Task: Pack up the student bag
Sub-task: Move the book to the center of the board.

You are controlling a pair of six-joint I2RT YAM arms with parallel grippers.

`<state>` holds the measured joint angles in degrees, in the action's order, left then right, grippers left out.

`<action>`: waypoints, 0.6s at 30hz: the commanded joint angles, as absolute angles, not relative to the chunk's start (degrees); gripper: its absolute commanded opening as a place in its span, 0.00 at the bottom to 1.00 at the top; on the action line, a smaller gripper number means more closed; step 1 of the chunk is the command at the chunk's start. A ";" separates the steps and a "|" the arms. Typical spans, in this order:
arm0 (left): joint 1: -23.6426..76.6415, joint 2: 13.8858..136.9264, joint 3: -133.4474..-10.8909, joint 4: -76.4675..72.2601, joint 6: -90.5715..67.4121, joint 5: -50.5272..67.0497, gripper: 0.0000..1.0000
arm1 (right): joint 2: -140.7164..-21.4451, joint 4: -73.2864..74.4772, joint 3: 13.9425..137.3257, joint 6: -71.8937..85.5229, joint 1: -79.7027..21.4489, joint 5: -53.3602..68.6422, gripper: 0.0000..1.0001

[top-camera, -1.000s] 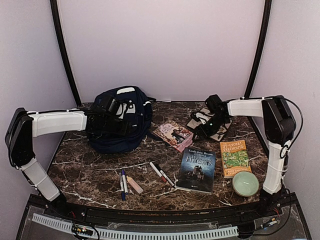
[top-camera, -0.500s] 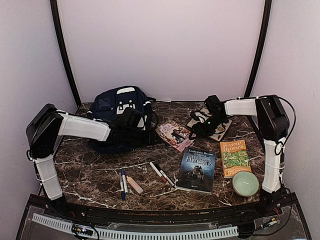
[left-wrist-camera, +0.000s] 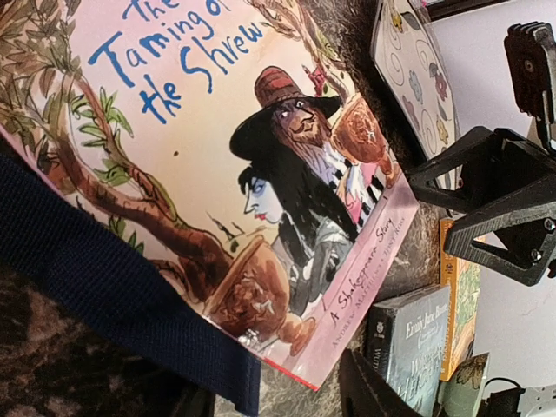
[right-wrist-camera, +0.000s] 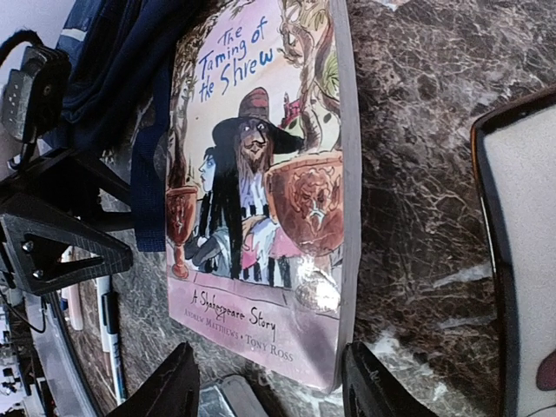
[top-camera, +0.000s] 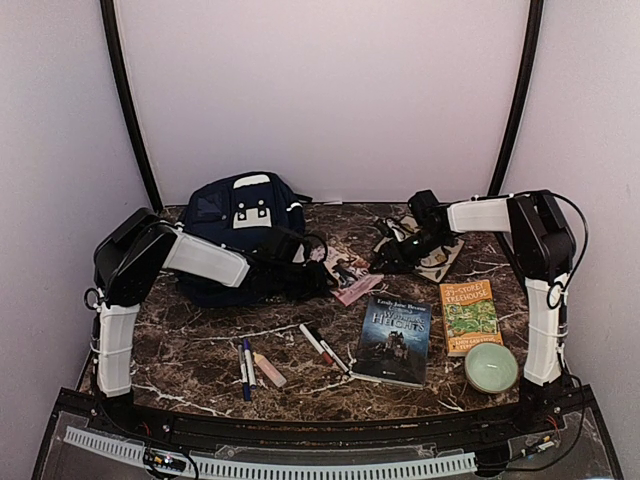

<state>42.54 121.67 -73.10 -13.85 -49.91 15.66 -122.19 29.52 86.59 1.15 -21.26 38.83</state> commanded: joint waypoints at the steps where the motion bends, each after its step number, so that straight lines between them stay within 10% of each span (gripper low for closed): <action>1: 42.56 122.56 -73.46 -12.27 -54.66 13.94 0.51 | -122.63 27.24 86.62 2.16 -21.09 44.33 0.55; 18: 42.54 122.95 -72.01 -12.03 -55.50 11.38 0.50 | -123.58 26.19 85.86 3.56 -21.10 40.66 0.50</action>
